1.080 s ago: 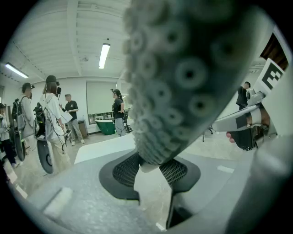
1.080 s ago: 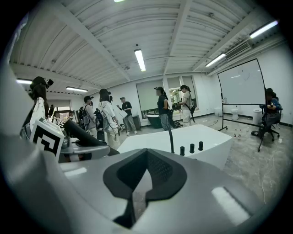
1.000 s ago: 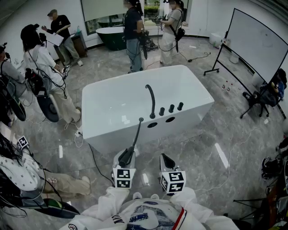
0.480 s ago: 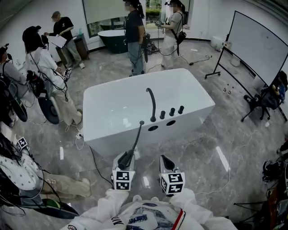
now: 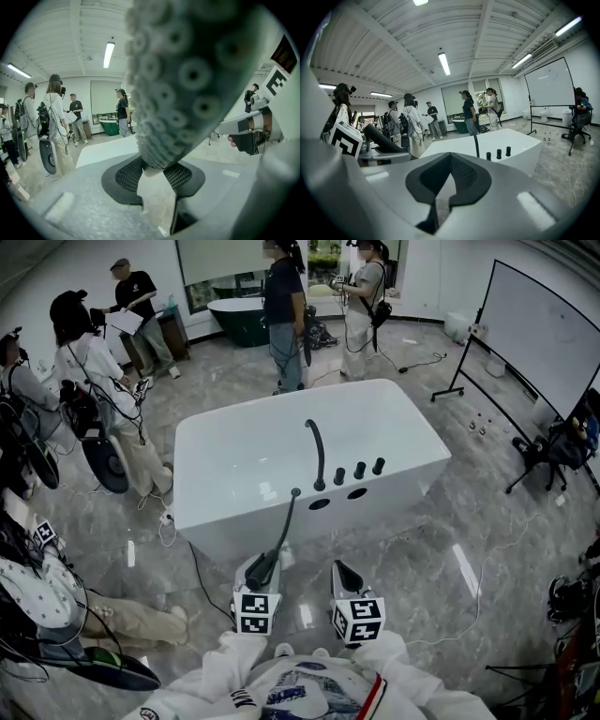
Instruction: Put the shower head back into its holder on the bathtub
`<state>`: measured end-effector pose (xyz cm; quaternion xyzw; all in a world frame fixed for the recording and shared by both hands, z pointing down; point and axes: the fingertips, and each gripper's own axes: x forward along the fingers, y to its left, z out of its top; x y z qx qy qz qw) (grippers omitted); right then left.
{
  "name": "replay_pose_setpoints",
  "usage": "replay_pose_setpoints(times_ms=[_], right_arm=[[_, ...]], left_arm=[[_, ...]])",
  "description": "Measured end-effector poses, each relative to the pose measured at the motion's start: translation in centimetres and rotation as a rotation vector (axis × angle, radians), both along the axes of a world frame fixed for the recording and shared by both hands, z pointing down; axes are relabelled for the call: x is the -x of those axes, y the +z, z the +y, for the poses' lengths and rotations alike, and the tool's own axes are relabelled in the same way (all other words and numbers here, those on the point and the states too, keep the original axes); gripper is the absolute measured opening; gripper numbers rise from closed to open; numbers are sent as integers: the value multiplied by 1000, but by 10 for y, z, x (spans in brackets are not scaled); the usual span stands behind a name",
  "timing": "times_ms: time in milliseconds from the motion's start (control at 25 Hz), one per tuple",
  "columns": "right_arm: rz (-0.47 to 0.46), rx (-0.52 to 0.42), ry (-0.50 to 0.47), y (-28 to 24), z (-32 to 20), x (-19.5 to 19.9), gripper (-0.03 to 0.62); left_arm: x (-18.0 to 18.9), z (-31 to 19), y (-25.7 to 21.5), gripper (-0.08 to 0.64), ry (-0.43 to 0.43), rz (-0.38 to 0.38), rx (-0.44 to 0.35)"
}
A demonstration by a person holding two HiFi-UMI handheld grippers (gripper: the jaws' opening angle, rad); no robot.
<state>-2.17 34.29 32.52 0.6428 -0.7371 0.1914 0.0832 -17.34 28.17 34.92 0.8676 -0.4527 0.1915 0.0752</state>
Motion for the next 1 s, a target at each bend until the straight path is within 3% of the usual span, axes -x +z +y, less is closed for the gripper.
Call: replay_pose_setpoints(times_ms=[480, 1000], right_arm=[[-23, 2, -51, 9, -3, -23, 5], [-13, 11, -54, 9, -37, -31, 5]], left_arm=[[-15, 7, 4, 137, -60, -8, 17], [-33, -30, -11, 137, -30, 8, -21]])
